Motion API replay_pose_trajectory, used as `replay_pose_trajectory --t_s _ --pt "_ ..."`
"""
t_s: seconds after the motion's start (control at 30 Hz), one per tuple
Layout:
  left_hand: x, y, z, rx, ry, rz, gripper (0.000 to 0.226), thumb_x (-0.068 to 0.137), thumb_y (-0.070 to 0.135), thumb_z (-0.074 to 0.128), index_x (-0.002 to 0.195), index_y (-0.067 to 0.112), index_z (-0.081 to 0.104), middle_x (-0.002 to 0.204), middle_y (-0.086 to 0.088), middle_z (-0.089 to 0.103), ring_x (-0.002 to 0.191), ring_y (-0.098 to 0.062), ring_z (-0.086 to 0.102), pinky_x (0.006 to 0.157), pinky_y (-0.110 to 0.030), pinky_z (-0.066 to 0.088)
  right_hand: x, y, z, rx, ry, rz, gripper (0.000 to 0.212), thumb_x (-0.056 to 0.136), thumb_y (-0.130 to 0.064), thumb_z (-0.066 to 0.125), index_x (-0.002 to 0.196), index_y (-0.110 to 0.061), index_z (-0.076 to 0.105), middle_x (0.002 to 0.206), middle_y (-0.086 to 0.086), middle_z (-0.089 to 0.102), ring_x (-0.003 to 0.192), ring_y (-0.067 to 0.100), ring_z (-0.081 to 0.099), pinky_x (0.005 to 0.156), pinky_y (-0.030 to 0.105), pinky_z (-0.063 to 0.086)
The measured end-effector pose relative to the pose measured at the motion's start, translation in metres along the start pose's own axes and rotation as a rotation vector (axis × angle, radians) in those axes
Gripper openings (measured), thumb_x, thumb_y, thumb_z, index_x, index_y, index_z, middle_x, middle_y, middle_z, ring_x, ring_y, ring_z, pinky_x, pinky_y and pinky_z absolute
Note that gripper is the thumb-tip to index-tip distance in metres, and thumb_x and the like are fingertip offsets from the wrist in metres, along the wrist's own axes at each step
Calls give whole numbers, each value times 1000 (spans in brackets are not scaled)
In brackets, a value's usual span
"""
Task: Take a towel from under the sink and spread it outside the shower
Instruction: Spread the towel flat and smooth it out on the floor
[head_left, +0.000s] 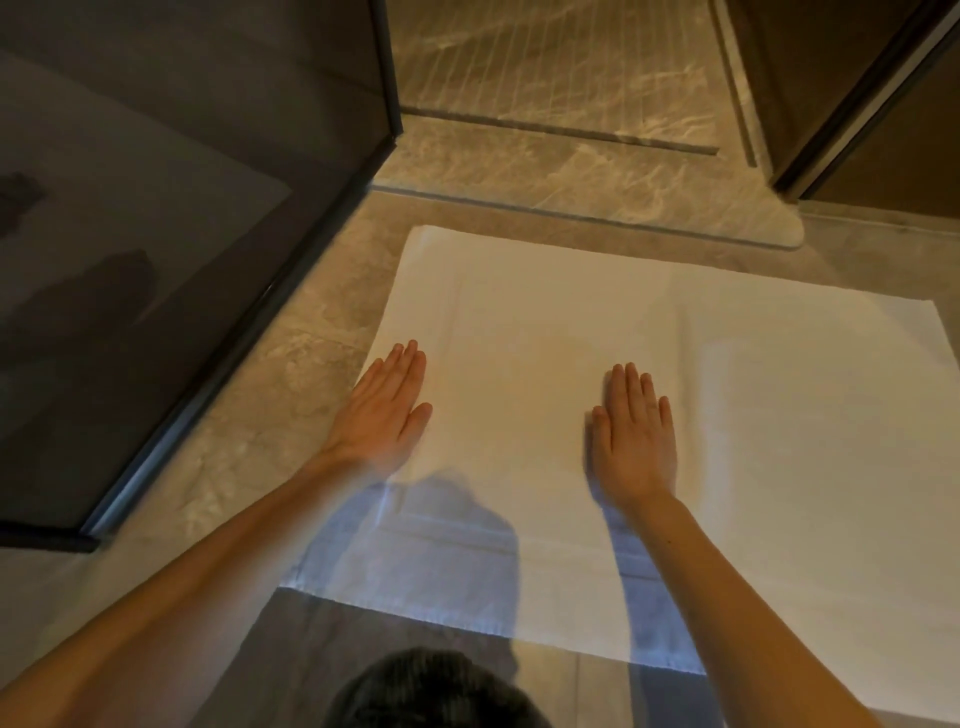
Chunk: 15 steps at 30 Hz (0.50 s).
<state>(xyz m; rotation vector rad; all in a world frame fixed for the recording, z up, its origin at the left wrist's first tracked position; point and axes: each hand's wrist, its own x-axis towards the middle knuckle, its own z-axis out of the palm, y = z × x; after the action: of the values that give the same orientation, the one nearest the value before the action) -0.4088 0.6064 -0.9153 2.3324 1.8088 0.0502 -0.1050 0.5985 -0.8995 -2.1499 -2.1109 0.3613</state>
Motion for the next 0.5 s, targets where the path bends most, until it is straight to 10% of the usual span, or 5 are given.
replay_pose_trajectory --t_s 0.27,0.5 --pt "-39 82 18 -98 95 162 52 97 21 32 143 -1 38 150 -16 38 141 -29 33 117 -46 26 -43 -106 39 137 -88 -128 55 104 -31 16 155 -15 3 164 0 0 150 15 -5 121 33 -5" --pt "-39 75 29 -41 14 144 57 99 26 21 151 3 22 157 -14 26 147 -25 19 119 -41 19 -48 -94 56 5 -102 -189 57 102 -38 5 154 -17 -4 163 0 -7 149 16 -11 121 37 -5"
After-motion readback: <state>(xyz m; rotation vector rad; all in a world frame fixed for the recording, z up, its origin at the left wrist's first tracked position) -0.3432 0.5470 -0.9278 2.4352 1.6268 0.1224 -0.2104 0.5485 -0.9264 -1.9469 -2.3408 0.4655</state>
